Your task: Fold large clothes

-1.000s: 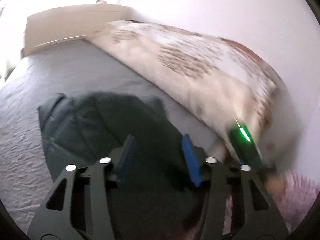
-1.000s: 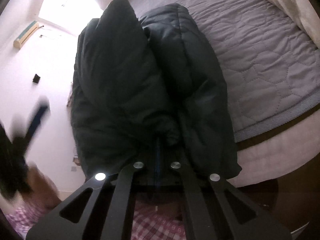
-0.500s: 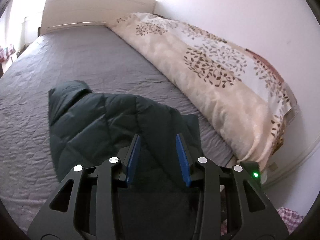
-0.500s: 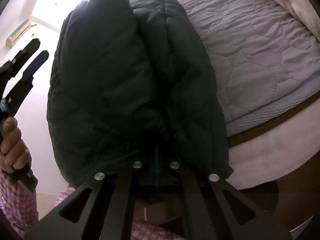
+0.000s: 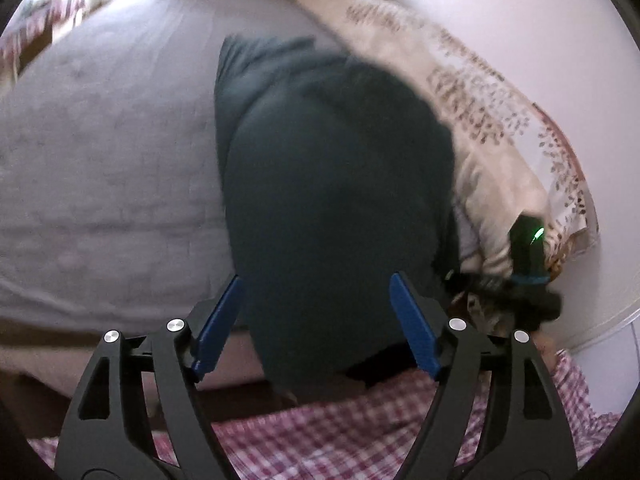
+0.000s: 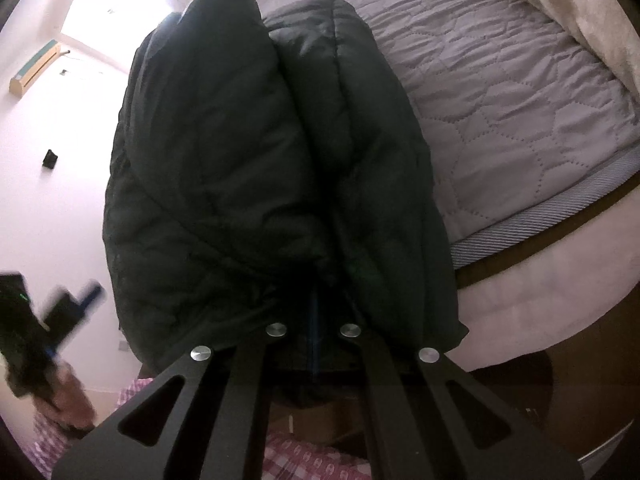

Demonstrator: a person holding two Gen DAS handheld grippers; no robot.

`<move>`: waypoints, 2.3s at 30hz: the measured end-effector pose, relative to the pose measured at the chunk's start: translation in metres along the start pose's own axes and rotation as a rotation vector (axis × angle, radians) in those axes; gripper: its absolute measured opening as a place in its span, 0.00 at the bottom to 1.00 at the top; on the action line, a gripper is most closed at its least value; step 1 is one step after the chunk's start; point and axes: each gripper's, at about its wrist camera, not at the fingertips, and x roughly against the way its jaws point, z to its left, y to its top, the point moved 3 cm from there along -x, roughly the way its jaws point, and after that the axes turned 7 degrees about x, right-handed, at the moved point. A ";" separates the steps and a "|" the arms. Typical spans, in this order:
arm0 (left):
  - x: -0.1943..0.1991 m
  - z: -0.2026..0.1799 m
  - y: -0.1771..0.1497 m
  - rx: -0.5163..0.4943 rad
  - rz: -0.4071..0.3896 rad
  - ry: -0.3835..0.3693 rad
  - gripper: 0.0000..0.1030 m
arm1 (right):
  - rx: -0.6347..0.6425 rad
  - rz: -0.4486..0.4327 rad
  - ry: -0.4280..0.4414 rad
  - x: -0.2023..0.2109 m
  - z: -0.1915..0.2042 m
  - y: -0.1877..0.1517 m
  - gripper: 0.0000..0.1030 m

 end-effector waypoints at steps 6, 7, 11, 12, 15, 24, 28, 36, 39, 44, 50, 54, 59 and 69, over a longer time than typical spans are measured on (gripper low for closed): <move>-0.030 0.006 -0.017 0.013 0.059 0.036 0.73 | -0.019 -0.025 0.003 0.019 0.014 0.005 0.01; -0.030 0.003 -0.017 -0.005 0.054 0.038 0.73 | -0.019 -0.046 -0.001 0.025 0.018 0.006 0.02; -0.030 0.000 -0.019 -0.038 0.042 0.046 0.73 | 0.044 -0.214 0.029 0.066 0.042 0.023 0.06; -0.029 0.000 -0.018 -0.039 0.042 0.045 0.74 | 0.073 -0.251 0.045 0.075 0.053 0.032 0.06; -0.027 0.003 -0.016 -0.030 0.044 0.036 0.74 | 0.120 -0.274 0.100 0.080 0.080 0.064 0.06; -0.024 0.008 -0.016 -0.020 0.039 0.008 0.82 | 0.073 -0.116 -0.122 0.002 0.059 0.146 0.00; -0.022 0.007 -0.014 -0.014 0.035 -0.025 0.84 | 0.015 -0.067 -0.122 -0.023 0.030 0.138 0.00; -0.022 0.031 -0.002 0.225 0.060 -0.146 0.85 | 0.066 -0.062 -0.183 -0.032 0.042 0.132 0.00; -0.033 0.034 -0.002 0.290 0.100 -0.174 0.87 | 0.060 -0.065 -0.180 -0.032 0.035 0.133 0.00; -0.045 0.016 -0.004 0.258 0.131 -0.199 0.89 | 0.073 -0.059 -0.220 -0.031 0.040 0.135 0.00; -0.056 0.003 -0.010 0.193 0.116 -0.116 0.93 | 0.080 -0.077 -0.208 -0.001 0.053 0.131 0.15; -0.054 0.000 -0.010 0.142 0.083 -0.086 0.93 | 0.121 -0.252 -0.197 0.066 0.060 0.111 0.74; -0.056 -0.002 -0.005 0.111 0.069 -0.069 0.94 | 0.131 -0.231 -0.163 0.089 0.041 0.071 0.85; -0.064 -0.003 0.000 0.084 0.084 -0.067 0.94 | -0.044 -0.001 -0.037 0.017 -0.006 0.037 0.92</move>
